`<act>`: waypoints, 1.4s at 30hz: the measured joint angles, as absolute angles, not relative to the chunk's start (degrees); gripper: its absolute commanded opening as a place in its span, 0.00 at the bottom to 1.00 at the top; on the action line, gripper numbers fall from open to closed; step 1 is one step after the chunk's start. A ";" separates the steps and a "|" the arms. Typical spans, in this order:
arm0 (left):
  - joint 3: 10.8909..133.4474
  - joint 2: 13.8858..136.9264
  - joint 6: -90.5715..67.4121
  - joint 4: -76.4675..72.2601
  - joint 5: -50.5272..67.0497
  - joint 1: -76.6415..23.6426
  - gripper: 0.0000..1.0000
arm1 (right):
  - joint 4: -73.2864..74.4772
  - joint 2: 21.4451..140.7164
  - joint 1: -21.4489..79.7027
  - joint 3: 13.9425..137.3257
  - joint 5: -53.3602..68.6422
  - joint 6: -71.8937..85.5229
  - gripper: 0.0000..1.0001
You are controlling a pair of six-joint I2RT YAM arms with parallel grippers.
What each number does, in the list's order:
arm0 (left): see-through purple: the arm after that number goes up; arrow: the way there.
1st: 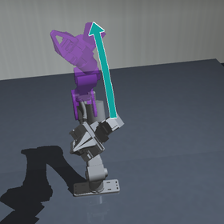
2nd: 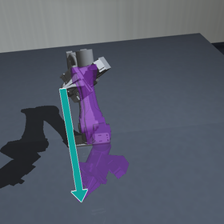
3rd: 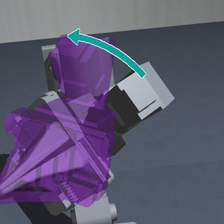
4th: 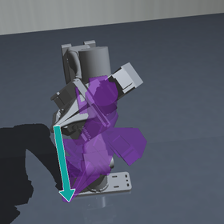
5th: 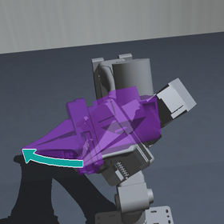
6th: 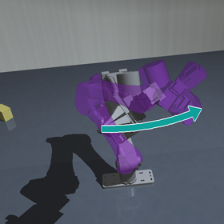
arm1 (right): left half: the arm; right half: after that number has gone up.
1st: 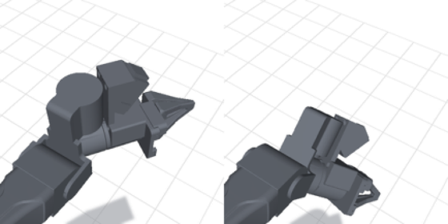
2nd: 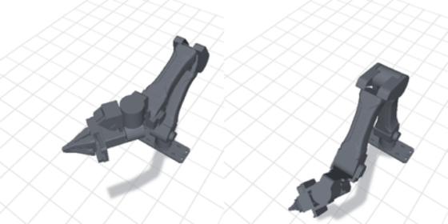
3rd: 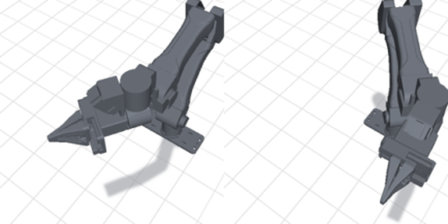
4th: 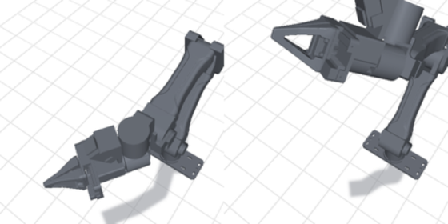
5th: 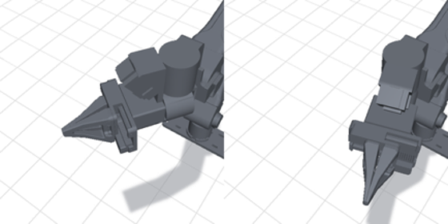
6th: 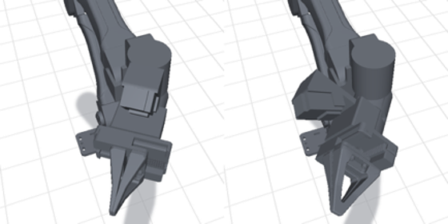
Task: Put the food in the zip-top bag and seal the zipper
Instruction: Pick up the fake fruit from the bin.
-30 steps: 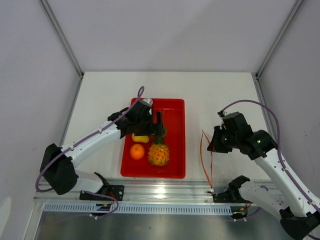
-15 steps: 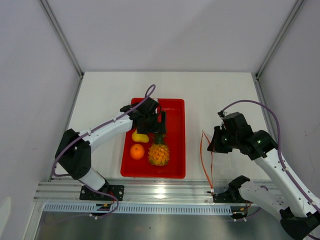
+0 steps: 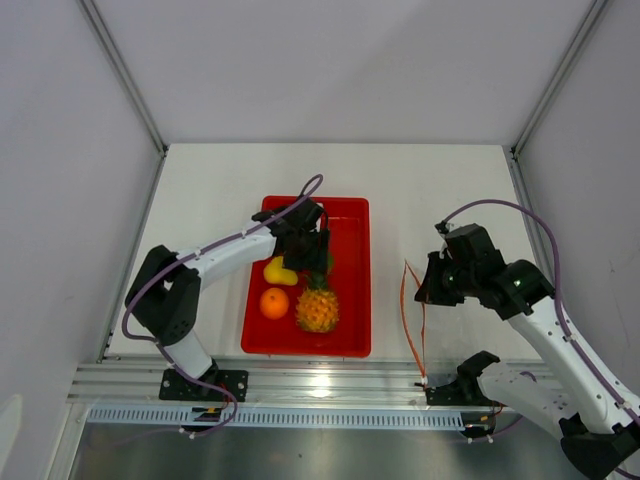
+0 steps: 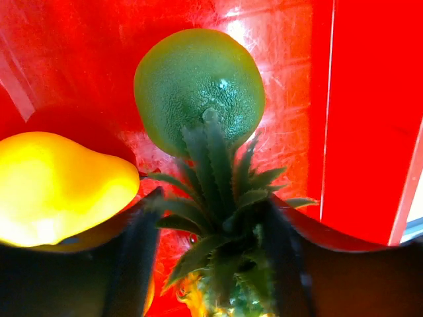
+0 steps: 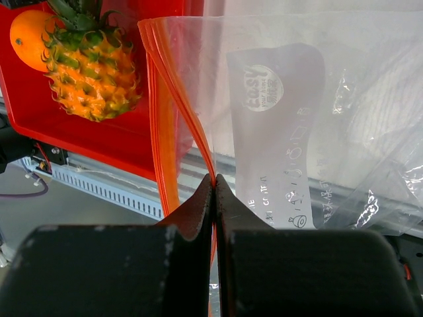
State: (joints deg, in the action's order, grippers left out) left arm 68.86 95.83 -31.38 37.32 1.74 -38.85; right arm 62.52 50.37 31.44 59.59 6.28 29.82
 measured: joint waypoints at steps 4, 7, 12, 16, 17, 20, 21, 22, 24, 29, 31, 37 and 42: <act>68.23 95.74 -30.85 36.51 1.96 -38.81 0.37 | 62.24 51.05 31.55 59.59 6.28 29.82 0.00; 67.24 94.67 -30.85 35.57 1.72 -38.81 0.31 | 62.24 51.22 31.64 59.59 6.26 29.82 0.00; 65.19 88.95 -30.87 35.27 1.43 -38.83 0.01 | 62.24 51.22 31.66 59.59 5.76 29.89 0.00; 65.08 83.20 -30.48 35.16 1.06 -38.81 0.01 | 62.24 51.55 31.66 60.05 5.17 29.93 0.00; 64.90 81.58 -30.46 35.03 1.04 -38.83 0.00 | 62.26 51.68 31.66 60.25 5.13 29.93 0.00; 63.68 75.96 -30.50 34.59 1.10 -38.83 0.01 | 62.26 51.94 31.66 60.66 4.75 29.93 0.00; 62.87 73.49 -30.52 34.11 1.19 -38.83 0.01 | 62.30 52.05 31.66 60.84 4.69 29.95 0.00; 62.11 70.81 -30.57 33.69 1.45 -38.83 0.01 | 62.30 52.16 31.66 60.99 4.54 29.95 0.00; 60.45 65.17 -31.03 31.38 2.50 -38.83 0.01 | 62.30 52.36 31.66 61.39 4.29 29.98 0.00; 51.88 49.43 -33.52 18.04 7.81 -39.16 0.00 | 62.19 52.45 31.66 61.89 4.49 30.68 0.00; 47.77 43.92 -34.83 10.66 10.13 -39.83 0.01 | 62.06 52.47 31.66 61.91 5.43 31.14 0.00; 44.34 43.40 -37.58 -10.26 13.74 -45.91 0.00 | 61.04 52.60 31.79 61.91 8.38 31.94 0.00; 41.67 49.30 -37.45 -27.90 13.28 -54.54 0.01 | 60.05 52.56 31.81 61.87 10.98 32.77 0.00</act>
